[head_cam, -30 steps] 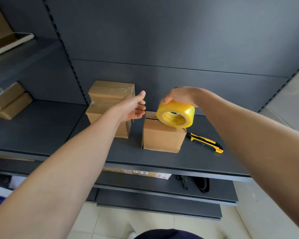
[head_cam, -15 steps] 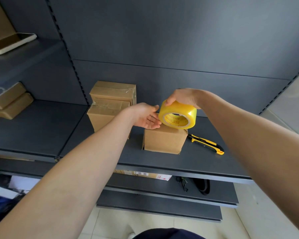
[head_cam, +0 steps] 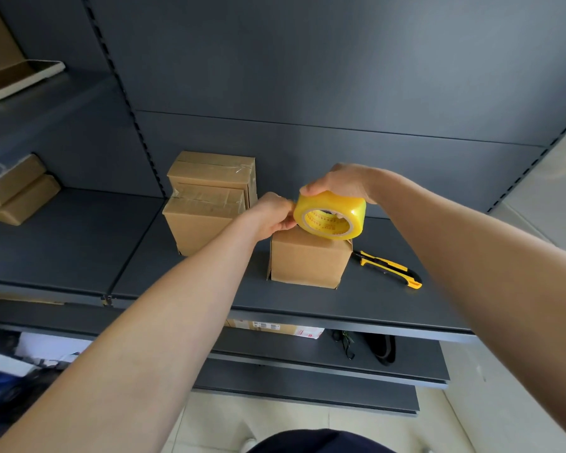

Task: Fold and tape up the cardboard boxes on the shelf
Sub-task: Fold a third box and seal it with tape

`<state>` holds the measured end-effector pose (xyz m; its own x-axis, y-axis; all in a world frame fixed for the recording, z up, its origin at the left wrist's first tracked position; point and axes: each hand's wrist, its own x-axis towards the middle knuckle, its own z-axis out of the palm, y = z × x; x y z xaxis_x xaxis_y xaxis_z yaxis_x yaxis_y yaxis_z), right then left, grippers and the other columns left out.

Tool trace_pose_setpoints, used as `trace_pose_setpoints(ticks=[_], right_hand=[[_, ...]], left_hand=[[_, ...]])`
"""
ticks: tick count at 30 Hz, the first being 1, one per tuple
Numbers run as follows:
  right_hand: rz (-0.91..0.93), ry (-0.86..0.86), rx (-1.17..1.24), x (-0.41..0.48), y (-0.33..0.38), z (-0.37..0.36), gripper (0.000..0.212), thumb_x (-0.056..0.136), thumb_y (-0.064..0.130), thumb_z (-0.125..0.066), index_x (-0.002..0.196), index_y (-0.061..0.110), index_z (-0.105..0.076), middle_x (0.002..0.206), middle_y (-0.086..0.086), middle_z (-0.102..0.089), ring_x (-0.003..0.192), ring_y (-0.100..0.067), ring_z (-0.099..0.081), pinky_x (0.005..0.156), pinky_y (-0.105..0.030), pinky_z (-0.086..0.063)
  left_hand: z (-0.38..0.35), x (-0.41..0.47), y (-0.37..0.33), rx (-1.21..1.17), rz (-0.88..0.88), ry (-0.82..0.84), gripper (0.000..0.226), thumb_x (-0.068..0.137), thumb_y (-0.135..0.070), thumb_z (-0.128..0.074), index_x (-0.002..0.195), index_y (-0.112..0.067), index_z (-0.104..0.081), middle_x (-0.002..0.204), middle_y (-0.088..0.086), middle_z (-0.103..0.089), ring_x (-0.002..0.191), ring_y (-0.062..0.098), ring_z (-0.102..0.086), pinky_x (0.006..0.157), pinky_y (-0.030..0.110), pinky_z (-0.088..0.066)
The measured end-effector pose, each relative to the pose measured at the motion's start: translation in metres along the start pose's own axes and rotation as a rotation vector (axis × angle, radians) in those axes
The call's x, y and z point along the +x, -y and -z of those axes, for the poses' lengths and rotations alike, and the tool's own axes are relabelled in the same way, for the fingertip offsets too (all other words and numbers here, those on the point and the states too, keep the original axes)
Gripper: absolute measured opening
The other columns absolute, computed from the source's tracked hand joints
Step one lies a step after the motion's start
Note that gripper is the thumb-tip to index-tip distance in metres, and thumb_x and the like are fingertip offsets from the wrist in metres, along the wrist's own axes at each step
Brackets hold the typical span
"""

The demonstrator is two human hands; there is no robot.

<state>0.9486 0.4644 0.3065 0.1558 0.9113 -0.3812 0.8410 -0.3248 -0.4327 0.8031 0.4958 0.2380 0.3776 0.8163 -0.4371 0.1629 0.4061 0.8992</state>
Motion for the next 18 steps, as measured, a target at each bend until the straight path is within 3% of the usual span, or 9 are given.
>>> trace_pose_setpoints(ticks=[3,6,9,11,12,15,18], right_hand=[[0.01,-0.064,-0.067,0.003,0.0,0.0,0.043,0.076,0.067,-0.059,0.074,0.025,-0.055,0.077,0.002,-0.06,0.069,-0.016,-0.058,0.055,-0.026,-0.038],[-0.007,-0.114,-0.176,0.003,-0.002,-0.001,0.056,0.072,0.076,-0.055,0.067,0.021,-0.049,0.07,0.001,-0.052,0.063,-0.015,-0.051,0.052,-0.027,-0.033],[0.004,-0.098,-0.168,0.001,-0.002,0.004,0.066,0.066,0.085,-0.049,0.067,0.02,-0.047,0.07,0.0,-0.052,0.066,-0.018,-0.052,0.056,-0.029,-0.036],[0.005,-0.092,-0.131,0.002,-0.004,0.008,0.062,0.068,0.083,-0.052,0.069,0.021,-0.051,0.072,0.0,-0.055,0.068,-0.018,-0.054,0.054,-0.028,-0.034],[0.0,-0.088,-0.115,0.002,-0.006,0.008,0.058,0.069,0.08,-0.054,0.072,0.022,-0.053,0.073,0.0,-0.056,0.068,-0.017,-0.054,0.054,-0.027,-0.034],[-0.004,-0.073,-0.059,0.005,-0.012,0.004,0.056,0.073,0.074,-0.057,0.087,0.021,-0.059,0.085,-0.003,-0.059,0.074,-0.017,-0.055,0.062,-0.029,-0.038],[0.005,-0.069,0.004,0.004,-0.018,0.003,0.061,0.074,0.072,-0.058,0.103,0.019,-0.063,0.099,-0.005,-0.062,0.085,-0.02,-0.057,0.072,-0.033,-0.043]], left_hand=[[0.0,0.006,0.004,0.1,-0.067,-0.092,0.013,0.095,-0.002,-0.045,0.083,-0.003,-0.051,0.078,0.009,-0.055,0.068,0.013,-0.056,0.057,0.019,-0.054],[0.006,0.012,0.007,0.149,-0.076,-0.201,0.012,0.1,-0.012,-0.041,0.098,-0.003,-0.049,0.087,0.006,-0.059,0.066,0.012,-0.058,0.071,0.022,-0.054],[0.011,0.012,0.014,0.123,-0.061,-0.259,0.009,0.1,-0.011,-0.042,0.106,-0.006,-0.048,0.091,0.008,-0.062,0.077,0.016,-0.065,0.061,0.017,-0.053],[0.011,0.012,0.022,0.099,-0.024,-0.264,0.021,0.098,-0.006,-0.044,0.119,0.0,-0.048,0.104,0.014,-0.063,0.095,0.024,-0.066,0.076,0.025,-0.056],[0.012,0.012,0.025,0.089,-0.008,-0.261,0.026,0.098,-0.005,-0.044,0.123,0.003,-0.046,0.107,0.015,-0.062,0.094,0.025,-0.065,0.081,0.028,-0.055],[0.016,0.011,0.03,-0.028,0.008,-0.236,0.025,0.101,-0.006,-0.039,0.125,0.0,-0.043,0.094,0.013,-0.057,0.073,0.019,-0.059,0.076,0.028,-0.051],[0.024,0.007,0.033,-0.106,0.025,-0.151,0.012,0.099,-0.006,-0.044,0.108,0.001,-0.049,0.087,0.013,-0.057,0.075,0.02,-0.06,0.071,0.029,-0.053]])
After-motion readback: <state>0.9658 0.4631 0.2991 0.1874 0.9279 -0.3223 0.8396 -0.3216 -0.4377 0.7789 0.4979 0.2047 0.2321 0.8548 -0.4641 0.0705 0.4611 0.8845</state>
